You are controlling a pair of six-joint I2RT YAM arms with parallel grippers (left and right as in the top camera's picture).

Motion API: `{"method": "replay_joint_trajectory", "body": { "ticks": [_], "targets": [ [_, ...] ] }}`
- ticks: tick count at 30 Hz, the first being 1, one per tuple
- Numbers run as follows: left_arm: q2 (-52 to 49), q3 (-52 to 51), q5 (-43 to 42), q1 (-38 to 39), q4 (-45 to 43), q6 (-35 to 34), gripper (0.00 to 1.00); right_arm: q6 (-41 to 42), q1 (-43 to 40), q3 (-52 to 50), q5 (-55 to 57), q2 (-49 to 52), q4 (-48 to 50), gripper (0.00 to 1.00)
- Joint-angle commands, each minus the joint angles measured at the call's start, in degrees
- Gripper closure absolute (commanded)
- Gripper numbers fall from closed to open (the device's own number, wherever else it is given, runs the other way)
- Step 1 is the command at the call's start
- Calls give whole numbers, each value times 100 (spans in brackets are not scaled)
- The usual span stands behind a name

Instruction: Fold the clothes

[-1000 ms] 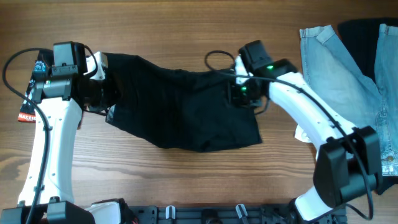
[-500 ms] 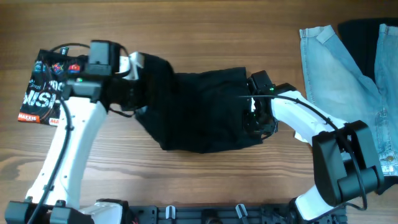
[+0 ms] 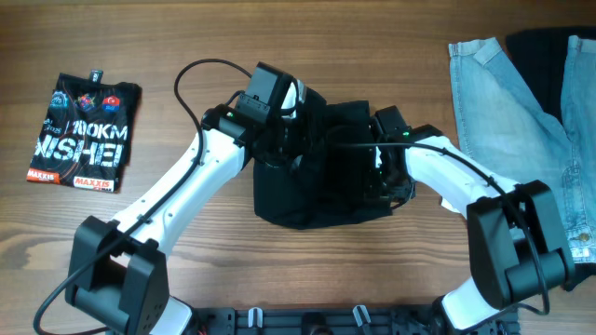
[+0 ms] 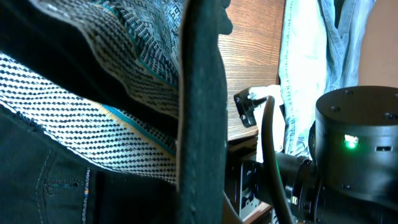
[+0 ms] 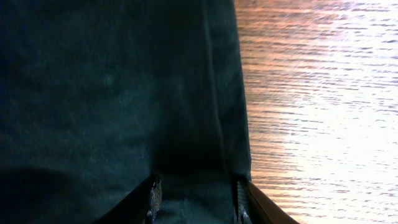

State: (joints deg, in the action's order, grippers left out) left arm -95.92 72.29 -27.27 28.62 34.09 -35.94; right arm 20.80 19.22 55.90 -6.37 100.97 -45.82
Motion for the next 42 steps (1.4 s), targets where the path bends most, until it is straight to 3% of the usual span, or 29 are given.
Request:
{"method": "replay_joint_trajectory", "body": {
  "ticks": [1,6,13,15,16,19,20,23,29,33,37,40,42],
  "targets": [
    [-63,111,-15,52,-70,-59,94,133,155,-160,-310,83,0,57],
    [-63,111,-31,271,-72,-57,93,177,-26,116,2,-33,-175,48],
    [-63,111,-28,573,-133,-188,76,251,-861,1626,1228,-789,-1285,43],
    [-63,111,-192,577,-251,-225,58,-42,-1137,2076,857,-1067,-1355,43],
    [-61,111,-190,577,-291,-188,55,-249,-1161,2166,614,-1163,-1314,43],
    [-28,114,17,55,-527,127,53,-785,-1126,2138,-706,-1261,-1340,43],
    [-48,111,745,-348,-621,278,52,-1228,-1005,1976,-1635,-1202,-1335,43],
    [-256,111,1998,-721,-695,468,50,-1401,-507,1517,-2168,-1128,-1272,43],
    [-1375,111,1873,-796,-815,723,44,-970,728,306,-2371,-1115,-675,43],
    [-1773,111,1836,-787,-68,726,44,-155,828,-789,-2081,-1062,304,43],
    [-1790,111,2116,-785,1231,723,45,1276,363,-1051,-221,-1029,627,41],
    [-1790,111,1952,-785,2087,702,47,1362,-146,-1049,564,-1029,1272,41],
    [-1788,111,1578,-785,2579,702,46,833,-337,-1049,638,-1029,2004,43]
  ]
}}
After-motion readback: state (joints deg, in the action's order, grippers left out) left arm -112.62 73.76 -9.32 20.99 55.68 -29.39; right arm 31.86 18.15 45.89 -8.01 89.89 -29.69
